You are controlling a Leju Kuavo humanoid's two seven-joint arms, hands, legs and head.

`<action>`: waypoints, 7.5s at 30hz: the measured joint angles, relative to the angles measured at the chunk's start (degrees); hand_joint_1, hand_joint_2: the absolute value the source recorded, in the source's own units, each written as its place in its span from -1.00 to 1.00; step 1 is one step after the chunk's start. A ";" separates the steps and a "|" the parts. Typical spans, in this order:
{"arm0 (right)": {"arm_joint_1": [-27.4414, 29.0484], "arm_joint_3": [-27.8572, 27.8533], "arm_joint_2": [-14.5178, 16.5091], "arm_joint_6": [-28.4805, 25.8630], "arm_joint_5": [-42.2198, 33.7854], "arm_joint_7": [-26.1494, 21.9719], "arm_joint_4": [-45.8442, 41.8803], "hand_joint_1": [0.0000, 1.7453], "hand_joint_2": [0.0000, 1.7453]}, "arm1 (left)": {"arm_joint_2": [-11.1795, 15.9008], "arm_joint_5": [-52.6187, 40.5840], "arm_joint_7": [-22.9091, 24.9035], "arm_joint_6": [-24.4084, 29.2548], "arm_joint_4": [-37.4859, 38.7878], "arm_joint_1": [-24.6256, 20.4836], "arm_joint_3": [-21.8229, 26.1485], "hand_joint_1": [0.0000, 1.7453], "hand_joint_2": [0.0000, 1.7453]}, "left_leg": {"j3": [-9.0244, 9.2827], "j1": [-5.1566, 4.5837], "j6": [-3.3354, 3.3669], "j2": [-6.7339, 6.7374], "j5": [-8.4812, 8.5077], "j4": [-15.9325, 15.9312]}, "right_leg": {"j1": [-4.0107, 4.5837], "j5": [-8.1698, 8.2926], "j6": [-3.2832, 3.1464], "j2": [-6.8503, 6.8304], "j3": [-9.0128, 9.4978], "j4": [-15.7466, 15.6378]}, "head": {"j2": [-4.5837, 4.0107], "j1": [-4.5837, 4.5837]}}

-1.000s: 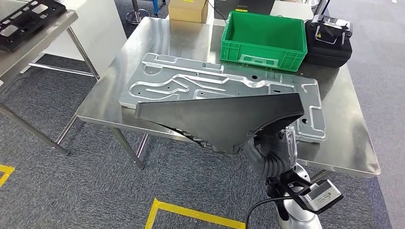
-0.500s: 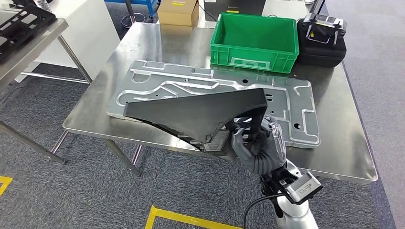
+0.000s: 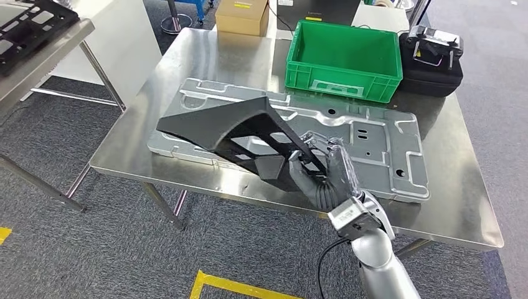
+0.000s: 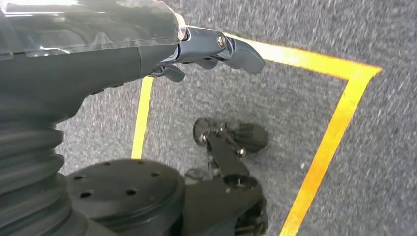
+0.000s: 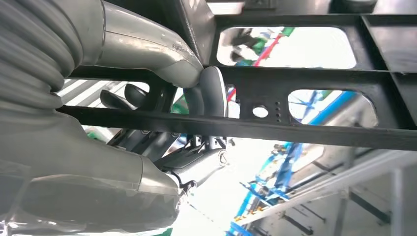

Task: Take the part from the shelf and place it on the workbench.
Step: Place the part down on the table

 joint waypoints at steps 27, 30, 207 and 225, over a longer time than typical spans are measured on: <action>-37.66 0.55 -17.36 4.69 12.92 11.68 19.66 1.00 1.00 | -2.20 -2.10 -1.50 -3.61 0.00 0.71 0.33 -1.00 1.00 | -1.40 -0.62 0.94 -0.07 0.52 0.80 | -0.12 -3.62 0.83 -0.06 -3.25 5.03 | 0.00 0.19; -44.73 1.34 -18.77 7.18 12.43 12.96 21.49 1.00 1.00 | -2.45 -2.04 -1.35 -3.87 0.00 0.54 0.33 -1.00 1.00 | -1.36 -0.89 1.00 -0.05 0.37 1.02 | 0.02 -0.56 0.47 -0.07 -2.97 3.57 | 0.00 0.17; -50.47 -47.50 -9.50 27.63 -21.79 3.01 71.53 -1.00 -1.00 | -3.64 -4.13 -3.54 -0.98 0.00 -1.49 3.69 -1.00 1.00 | -0.68 -0.67 0.00 -0.01 -0.03 0.67 | 0.29 4.88 -0.41 0.35 2.81 -9.67 | -0.01 -0.53; -14.70 -11.09 -1.74 0.81 -24.47 -0.06 12.89 -1.00 -1.00 | -3.74 -2.11 -4.54 0.58 0.00 -0.74 6.68 -1.00 -1.00 | -1.95 -0.21 -2.37 -0.02 -3.56 4.86 | -0.10 4.25 -1.95 0.12 3.25 -9.58 | 0.00 -0.45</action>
